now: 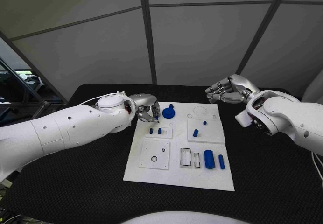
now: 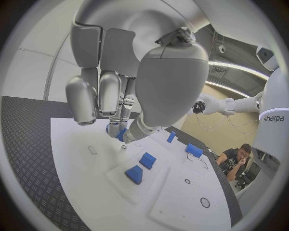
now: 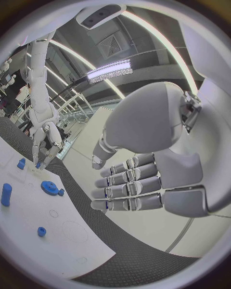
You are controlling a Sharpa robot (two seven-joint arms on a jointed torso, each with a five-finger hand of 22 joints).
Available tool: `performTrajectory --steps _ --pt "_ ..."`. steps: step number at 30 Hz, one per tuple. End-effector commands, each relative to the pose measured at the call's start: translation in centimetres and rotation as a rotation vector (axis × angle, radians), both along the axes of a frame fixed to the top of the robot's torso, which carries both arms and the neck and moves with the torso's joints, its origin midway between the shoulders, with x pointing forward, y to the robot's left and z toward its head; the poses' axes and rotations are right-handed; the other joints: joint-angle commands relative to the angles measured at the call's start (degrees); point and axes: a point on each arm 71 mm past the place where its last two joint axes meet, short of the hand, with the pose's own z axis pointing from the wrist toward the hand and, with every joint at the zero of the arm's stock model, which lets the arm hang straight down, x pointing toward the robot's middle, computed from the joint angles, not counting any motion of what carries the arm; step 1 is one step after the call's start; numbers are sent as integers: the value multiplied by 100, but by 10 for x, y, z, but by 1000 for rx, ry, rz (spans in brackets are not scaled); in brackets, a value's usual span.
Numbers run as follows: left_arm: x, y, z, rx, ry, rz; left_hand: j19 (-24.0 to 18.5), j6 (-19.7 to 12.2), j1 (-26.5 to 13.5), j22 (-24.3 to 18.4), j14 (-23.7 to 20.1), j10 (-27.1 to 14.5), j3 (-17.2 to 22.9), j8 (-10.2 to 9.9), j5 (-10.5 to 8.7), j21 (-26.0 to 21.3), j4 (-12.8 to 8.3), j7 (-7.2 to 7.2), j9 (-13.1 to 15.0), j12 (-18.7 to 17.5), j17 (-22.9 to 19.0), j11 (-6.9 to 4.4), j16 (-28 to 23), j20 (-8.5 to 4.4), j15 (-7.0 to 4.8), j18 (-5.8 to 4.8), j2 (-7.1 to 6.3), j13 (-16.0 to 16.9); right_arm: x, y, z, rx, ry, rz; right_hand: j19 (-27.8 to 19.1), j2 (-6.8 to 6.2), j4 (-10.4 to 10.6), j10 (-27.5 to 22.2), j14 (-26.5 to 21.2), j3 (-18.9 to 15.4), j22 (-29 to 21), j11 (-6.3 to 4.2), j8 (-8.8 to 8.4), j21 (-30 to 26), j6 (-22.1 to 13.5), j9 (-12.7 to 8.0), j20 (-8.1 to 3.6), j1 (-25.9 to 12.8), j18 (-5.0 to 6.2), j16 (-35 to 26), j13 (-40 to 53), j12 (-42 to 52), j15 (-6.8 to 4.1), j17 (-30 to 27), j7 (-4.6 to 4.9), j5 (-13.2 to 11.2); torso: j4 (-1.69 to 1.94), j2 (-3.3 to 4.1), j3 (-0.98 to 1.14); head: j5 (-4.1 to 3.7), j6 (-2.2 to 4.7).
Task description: Assemble the parts on the task board
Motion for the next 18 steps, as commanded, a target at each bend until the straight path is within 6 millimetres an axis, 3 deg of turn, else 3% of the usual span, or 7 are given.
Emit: performTrajectory --steps 1,18 --pt "0 -2 -2 10 23 -4 -30 28 -62 244 128 27 22 -21 -28 10 7 17 -6 -16 -5 -2 1 24 45 -683 13 -7 0 1 1 1 -6 11 49 7 -37 12 10 -1 -8 -46 24 -34 49 3 -4 37 1 -9 -5 22 -25 -6 1 -12 0 2 0 12 6" --pt "1 -6 -9 16 39 -4 -33 33 -71 241 124 35 23 -26 -29 2 7 19 -6 -25 -18 -1 -5 26 46 -681 10 -6 0 2 1 2 -6 12 49 7 -37 12 10 -1 -8 -46 24 -34 49 3 -4 37 1 -9 -5 22 -25 -6 1 -12 1 0 1 6 -53"
